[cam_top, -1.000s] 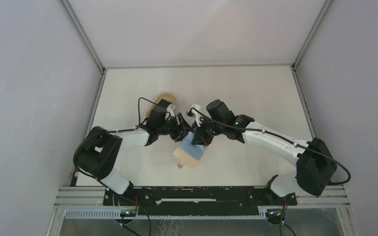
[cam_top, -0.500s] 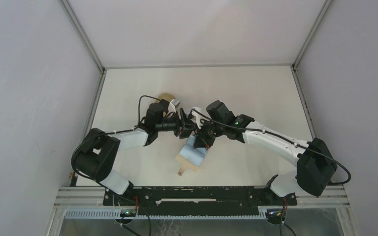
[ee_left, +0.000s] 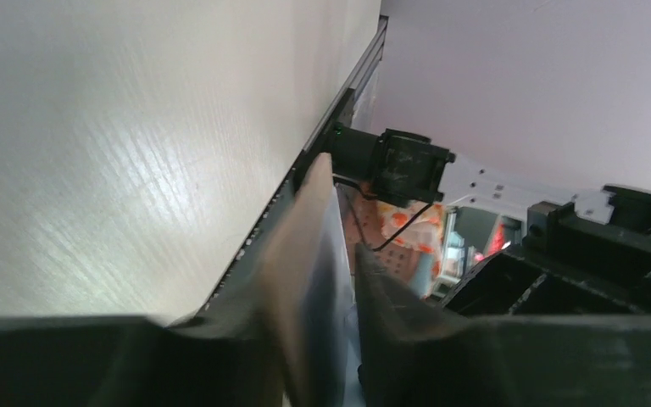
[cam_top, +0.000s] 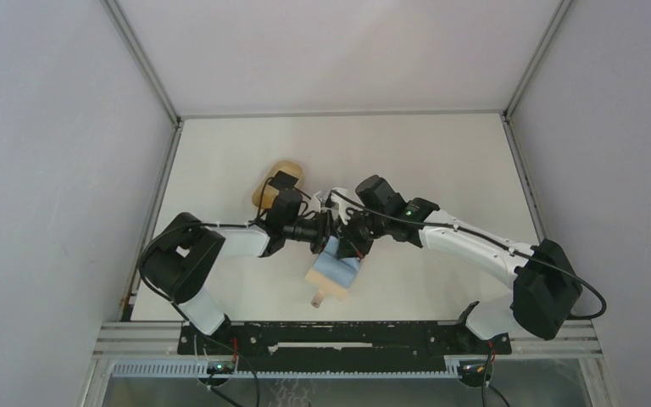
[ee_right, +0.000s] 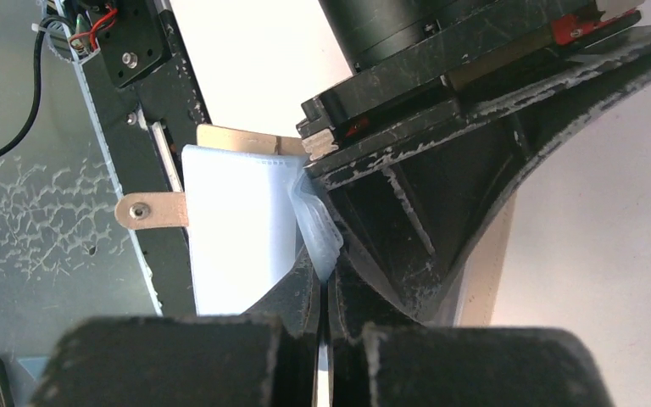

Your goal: Take the credit cards out of the card holder

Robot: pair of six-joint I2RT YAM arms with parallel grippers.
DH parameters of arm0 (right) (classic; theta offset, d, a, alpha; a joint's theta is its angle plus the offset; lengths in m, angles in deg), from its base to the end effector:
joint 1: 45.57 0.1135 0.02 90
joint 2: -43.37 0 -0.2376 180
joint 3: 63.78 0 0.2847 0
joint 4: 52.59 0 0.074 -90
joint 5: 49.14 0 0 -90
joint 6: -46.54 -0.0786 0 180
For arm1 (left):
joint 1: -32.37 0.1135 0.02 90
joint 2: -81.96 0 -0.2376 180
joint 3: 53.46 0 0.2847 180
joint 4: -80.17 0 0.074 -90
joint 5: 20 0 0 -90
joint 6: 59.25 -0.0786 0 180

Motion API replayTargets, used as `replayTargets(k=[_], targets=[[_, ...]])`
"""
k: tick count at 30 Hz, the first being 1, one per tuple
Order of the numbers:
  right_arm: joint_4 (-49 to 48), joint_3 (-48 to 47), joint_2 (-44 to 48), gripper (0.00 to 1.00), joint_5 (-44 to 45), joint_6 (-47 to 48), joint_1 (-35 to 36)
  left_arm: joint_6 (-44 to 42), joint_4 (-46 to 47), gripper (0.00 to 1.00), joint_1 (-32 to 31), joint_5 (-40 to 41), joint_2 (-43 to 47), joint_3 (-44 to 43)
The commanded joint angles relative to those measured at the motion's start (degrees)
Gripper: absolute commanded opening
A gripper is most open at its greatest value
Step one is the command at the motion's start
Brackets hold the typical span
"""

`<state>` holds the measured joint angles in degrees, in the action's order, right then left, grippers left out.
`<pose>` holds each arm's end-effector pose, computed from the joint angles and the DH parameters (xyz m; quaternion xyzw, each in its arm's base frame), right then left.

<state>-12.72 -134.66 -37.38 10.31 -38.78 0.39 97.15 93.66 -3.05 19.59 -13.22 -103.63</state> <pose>0.2173 0.2821 0.1911 -0.4693 0.7800 0.3485 0.2235 0.2489 -0.2513 0.0839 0.0104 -0.8164 0.5773 0.0097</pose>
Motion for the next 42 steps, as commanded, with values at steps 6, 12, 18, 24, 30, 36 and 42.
replayTargets(k=[6, 12, 18, 24, 30, 36, 42], targets=[[-2.83, -2.28, 3.88, 0.0, 0.88, 0.93, 0.01, -2.63, -1.48, 0.0, -0.35, -1.94, -0.18, -2.6], [-3.15, -2.32, 5.91, 0.0, 2.23, 0.9, 0.02, -4.24, -3.27, 0.0, 2.08, 0.83, 0.52, -3.32], [-2.06, -2.91, 8.4, 0.08, 4.26, 0.38, 1.77, -9.47, -9.49, 0.0, 7.17, 10.15, 2.84, -7.55], [0.09, -3.07, 6.31, 0.43, 3.96, -0.46, 6.56, -8.82, -7.0, 0.0, 7.71, 17.64, 4.18, -12.82], [1.37, -2.88, 5.57, 0.47, 1.38, -2.36, 10.37, -6.94, 0.1, 0.0, 8.84, 25.47, 7.43, -10.97], [-5.98, -2.38, 12.38, 0.5, 5.6, -8.22, 1.95, -10.8, 9.61, 0.0, 8.67, 36.29, 14.8, -4.29], [-24.45, -2.35, 14.07, 0.52, 3.35, -26.16, -10.78, -18.52, 16.69, 0.0, 6.89, 43.16, 21.13, 2.08]])
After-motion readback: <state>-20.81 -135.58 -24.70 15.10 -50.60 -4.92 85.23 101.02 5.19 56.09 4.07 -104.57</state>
